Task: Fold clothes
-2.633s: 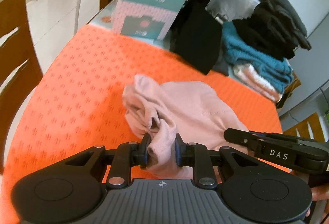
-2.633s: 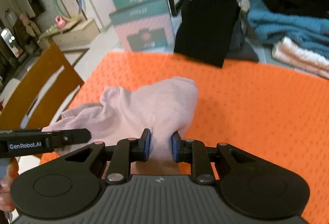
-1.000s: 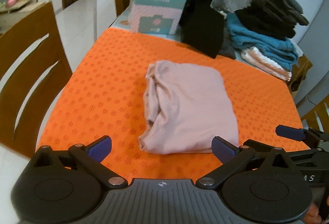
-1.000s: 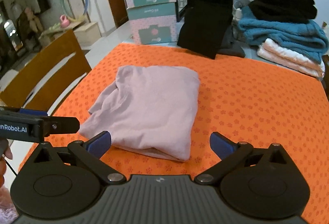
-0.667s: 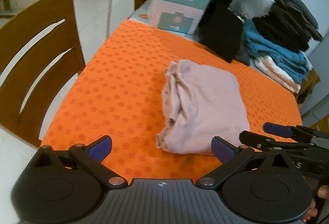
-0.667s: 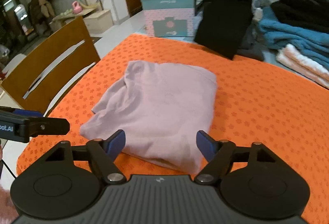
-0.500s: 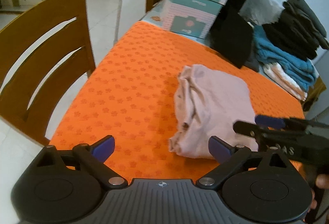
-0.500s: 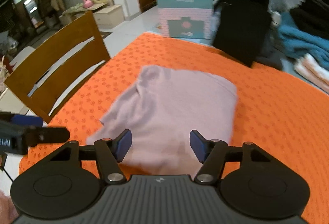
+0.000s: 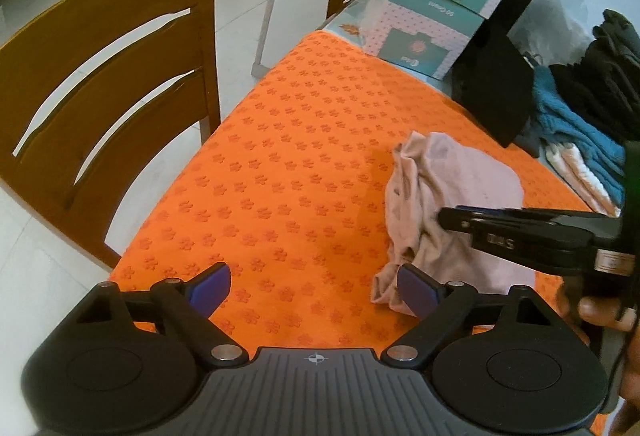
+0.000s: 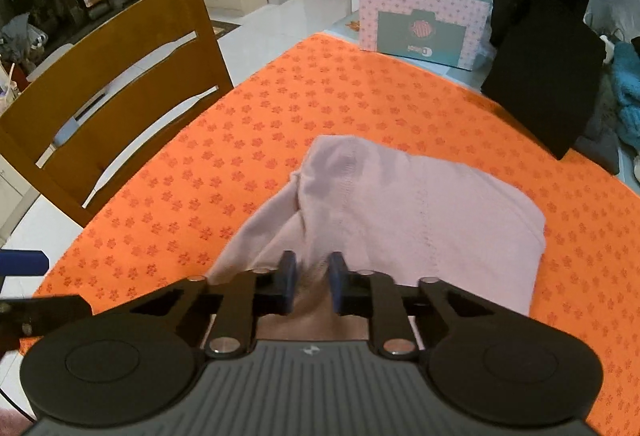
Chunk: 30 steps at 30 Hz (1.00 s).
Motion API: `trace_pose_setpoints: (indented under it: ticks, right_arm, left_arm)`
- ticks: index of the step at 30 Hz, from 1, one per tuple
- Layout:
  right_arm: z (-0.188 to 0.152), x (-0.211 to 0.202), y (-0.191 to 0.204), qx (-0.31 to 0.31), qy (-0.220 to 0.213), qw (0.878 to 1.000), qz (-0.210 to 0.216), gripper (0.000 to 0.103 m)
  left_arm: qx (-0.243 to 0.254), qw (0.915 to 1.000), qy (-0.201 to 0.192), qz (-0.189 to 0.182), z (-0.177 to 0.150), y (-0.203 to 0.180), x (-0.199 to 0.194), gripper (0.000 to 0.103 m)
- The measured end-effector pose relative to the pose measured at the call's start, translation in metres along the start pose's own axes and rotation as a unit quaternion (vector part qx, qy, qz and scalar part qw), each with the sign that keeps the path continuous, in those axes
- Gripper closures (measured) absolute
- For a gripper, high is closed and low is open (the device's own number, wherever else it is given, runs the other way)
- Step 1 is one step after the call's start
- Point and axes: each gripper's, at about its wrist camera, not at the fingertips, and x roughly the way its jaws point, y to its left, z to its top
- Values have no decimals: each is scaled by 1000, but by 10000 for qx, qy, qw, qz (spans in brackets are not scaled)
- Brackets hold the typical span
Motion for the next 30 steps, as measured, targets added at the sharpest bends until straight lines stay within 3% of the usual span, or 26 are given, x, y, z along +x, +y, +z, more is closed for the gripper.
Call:
trace_pose_setpoints:
  ticks: [8, 20, 30]
  right_arm:
    - [-15, -33, -47, 397, -225, 9989, -55, 97]
    - [-55, -99, -141, 1131, -560, 9876, -935, 98]
    - [-114, -100, -205, 1888, -81, 9640, -1868, 98]
  left_arm:
    - [191, 9997, 152, -36, 3, -12, 17, 13]
    - [594, 9975, 201, -316, 3, -35, 29, 19]
    - [640, 9968, 294, -369, 2, -38, 32, 24]
